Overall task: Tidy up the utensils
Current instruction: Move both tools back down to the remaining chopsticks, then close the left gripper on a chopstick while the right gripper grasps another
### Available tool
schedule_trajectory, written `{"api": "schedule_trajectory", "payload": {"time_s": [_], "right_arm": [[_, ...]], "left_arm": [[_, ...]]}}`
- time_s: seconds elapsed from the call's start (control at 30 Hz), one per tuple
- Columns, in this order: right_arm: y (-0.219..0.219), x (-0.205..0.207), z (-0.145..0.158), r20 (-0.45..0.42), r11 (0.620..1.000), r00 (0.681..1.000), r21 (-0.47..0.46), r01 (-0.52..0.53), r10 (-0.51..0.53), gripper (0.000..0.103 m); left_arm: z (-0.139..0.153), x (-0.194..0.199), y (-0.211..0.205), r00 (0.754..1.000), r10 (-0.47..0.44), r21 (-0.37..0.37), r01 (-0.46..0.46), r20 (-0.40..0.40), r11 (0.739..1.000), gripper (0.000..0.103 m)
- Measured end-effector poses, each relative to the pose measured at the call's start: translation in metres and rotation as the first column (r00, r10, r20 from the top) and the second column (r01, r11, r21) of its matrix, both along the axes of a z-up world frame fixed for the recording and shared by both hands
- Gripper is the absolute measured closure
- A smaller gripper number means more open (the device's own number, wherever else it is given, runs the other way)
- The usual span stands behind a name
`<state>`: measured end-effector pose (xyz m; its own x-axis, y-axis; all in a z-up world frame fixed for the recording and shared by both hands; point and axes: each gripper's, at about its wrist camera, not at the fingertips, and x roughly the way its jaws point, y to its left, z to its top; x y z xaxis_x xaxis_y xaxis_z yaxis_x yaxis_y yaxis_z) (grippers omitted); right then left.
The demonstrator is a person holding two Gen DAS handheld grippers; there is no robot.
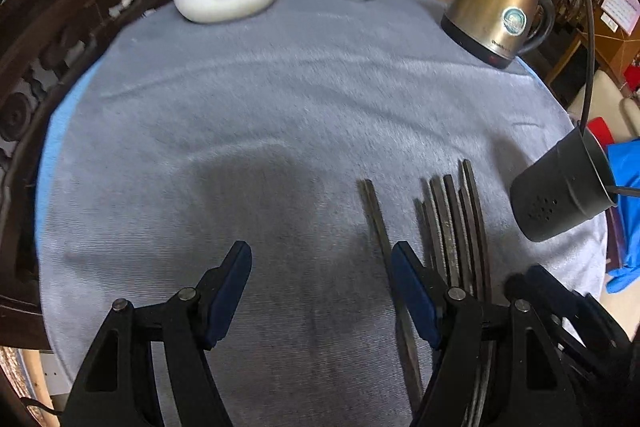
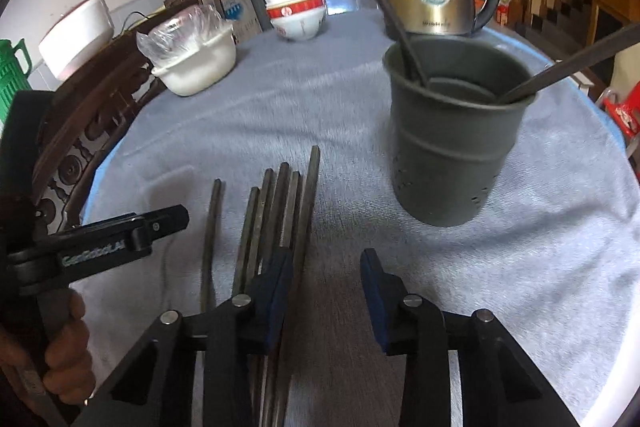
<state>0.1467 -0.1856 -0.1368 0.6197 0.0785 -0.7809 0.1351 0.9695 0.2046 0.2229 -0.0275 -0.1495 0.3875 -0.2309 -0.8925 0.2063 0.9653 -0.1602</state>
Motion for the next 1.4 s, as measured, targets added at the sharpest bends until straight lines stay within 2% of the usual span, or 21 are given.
{"api": "schedule_trajectory", "payload": {"time_s": [0.1, 0.23, 0.33, 0.5, 0.57, 0.63, 0.73, 0.93, 1.07, 1.23, 1.4], "right_arm": [[0.0, 0.014, -0.002, -0.008, 1.0, 1.0, -0.002, 0.001, -0.001, 0.07], [0.004, 0.027, -0.007, -0.028, 1.0, 1.0, 0.008, -0.011, 0.011, 0.072], [0.007, 0.032, -0.011, -0.036, 1.0, 0.999, 0.004, -0.012, 0.012, 0.074], [0.004, 0.039, -0.013, -0.066, 1.0, 0.998, 0.028, -0.01, 0.012, 0.076], [0.002, 0.04, -0.014, -0.091, 1.0, 0.996, 0.028, -0.009, 0.011, 0.084], [-0.002, 0.038, -0.015, -0.102, 0.999, 0.995, 0.044, -0.007, 0.011, 0.084], [-0.002, 0.035, -0.013, -0.112, 1.0, 0.994, 0.008, -0.014, 0.015, 0.086], [-0.001, 0.027, -0.011, -0.139, 0.999, 0.99, -0.034, -0.041, 0.036, 0.09], [-0.006, 0.039, -0.013, -0.184, 1.0, 0.983, 0.007, -0.014, 0.015, 0.089], [0.002, 0.058, -0.012, -0.196, 0.998, 0.981, -0.068, -0.012, -0.002, 0.088], [0.008, 0.066, -0.013, -0.179, 0.993, 0.984, -0.12, -0.007, -0.014, 0.088]], "left_arm": [[-0.003, 0.005, -0.005, 1.0, -0.004, -0.003, 0.004, -0.011, 1.0, 0.033], [-0.009, 0.012, -0.009, 0.999, -0.021, -0.011, 0.02, -0.046, 1.0, 0.046], [-0.014, 0.017, -0.012, 0.997, -0.026, -0.012, 0.025, -0.069, 1.0, 0.05], [-0.014, 0.022, -0.019, 0.997, -0.044, -0.015, 0.043, -0.063, 0.999, 0.057], [-0.014, 0.023, -0.022, 0.997, -0.057, -0.006, 0.056, -0.057, 0.998, 0.066], [-0.014, 0.024, -0.025, 0.996, -0.069, -0.002, 0.069, -0.053, 0.998, 0.077], [-0.015, 0.027, -0.025, 0.995, -0.093, -0.011, 0.092, -0.048, 0.996, 0.087], [-0.015, 0.025, -0.02, 0.984, -0.165, -0.041, 0.162, -0.064, 0.986, 0.087], [-0.015, 0.034, -0.004, 0.984, -0.138, -0.101, 0.127, -0.116, 0.987, 0.084], [-0.014, 0.036, 0.009, 0.983, -0.099, -0.122, 0.081, -0.152, 0.989, 0.074], [-0.016, 0.039, 0.007, 0.979, -0.062, -0.113, 0.04, -0.195, 0.993, 0.074]]}}
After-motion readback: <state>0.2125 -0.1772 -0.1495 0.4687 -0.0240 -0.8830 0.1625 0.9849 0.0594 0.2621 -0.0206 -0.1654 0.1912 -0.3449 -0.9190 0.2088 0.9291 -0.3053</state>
